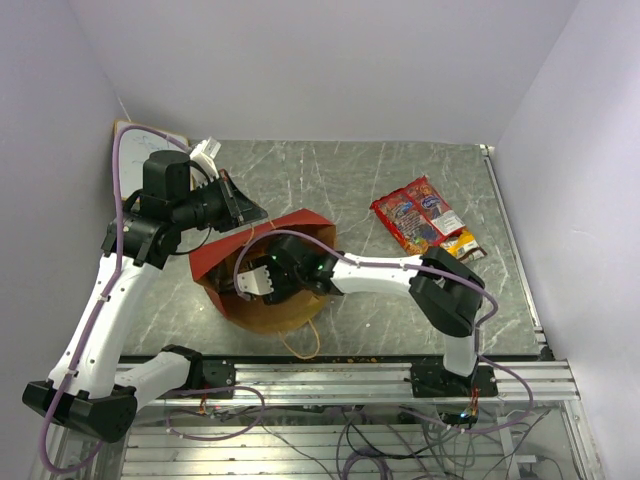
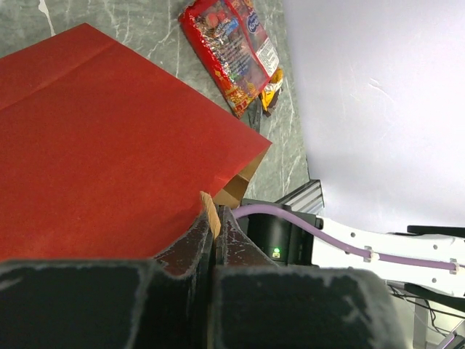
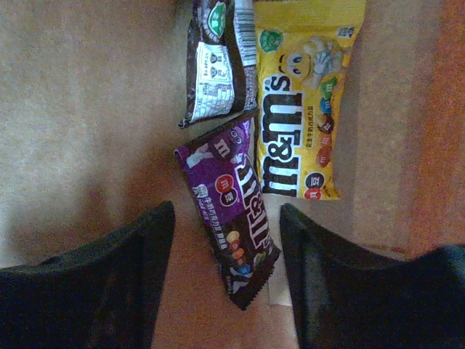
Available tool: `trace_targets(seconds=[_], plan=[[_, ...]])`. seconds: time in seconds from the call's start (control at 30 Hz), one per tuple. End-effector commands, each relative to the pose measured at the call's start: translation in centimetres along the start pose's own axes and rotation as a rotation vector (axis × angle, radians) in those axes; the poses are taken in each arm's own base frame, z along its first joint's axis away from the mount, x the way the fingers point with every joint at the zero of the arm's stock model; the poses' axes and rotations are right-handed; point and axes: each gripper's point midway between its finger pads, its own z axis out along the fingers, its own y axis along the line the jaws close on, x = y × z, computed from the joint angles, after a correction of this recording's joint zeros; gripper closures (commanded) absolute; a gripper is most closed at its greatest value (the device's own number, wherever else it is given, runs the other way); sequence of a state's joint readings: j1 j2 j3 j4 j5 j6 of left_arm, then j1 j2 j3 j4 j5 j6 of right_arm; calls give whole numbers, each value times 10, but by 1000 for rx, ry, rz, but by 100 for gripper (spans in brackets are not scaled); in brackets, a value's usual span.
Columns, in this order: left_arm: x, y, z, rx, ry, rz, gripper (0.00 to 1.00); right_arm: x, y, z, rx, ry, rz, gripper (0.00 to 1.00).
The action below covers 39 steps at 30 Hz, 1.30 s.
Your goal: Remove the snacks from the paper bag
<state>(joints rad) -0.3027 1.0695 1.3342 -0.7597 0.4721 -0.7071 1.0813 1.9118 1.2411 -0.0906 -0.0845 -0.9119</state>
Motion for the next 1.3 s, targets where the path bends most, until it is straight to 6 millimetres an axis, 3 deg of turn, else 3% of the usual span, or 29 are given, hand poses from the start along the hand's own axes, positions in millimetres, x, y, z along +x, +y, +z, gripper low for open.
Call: trace_targets(seconds=[0.0,0.17,0.37,0.53,0.6,0.73,0.87,1.27], plan=[[-11,-8,-5,21,-48,29,93,13,-4,10,-28,38,-4,36],[-10,-9,-5,26,-42,33,93,26,-7,22,-32,56,18,35],[-9,-10,-6,29,-33,39,93,48,5,45,-74,90,46,41],[-8,-10,-5,32,-26,39,93,50,11,51,-90,87,53,53],[-8,-10,-4,34,-24,36,93,48,10,50,-93,82,57,63],[-8,-10,-3,35,-28,32,93,39,6,42,-78,50,58,82],[-10,-8,-3,25,-35,37,93,25,-3,29,-58,9,51,91],[-22,-5,-6,-21,-78,68,93,-30,-1,-31,-92,-151,122,98]])
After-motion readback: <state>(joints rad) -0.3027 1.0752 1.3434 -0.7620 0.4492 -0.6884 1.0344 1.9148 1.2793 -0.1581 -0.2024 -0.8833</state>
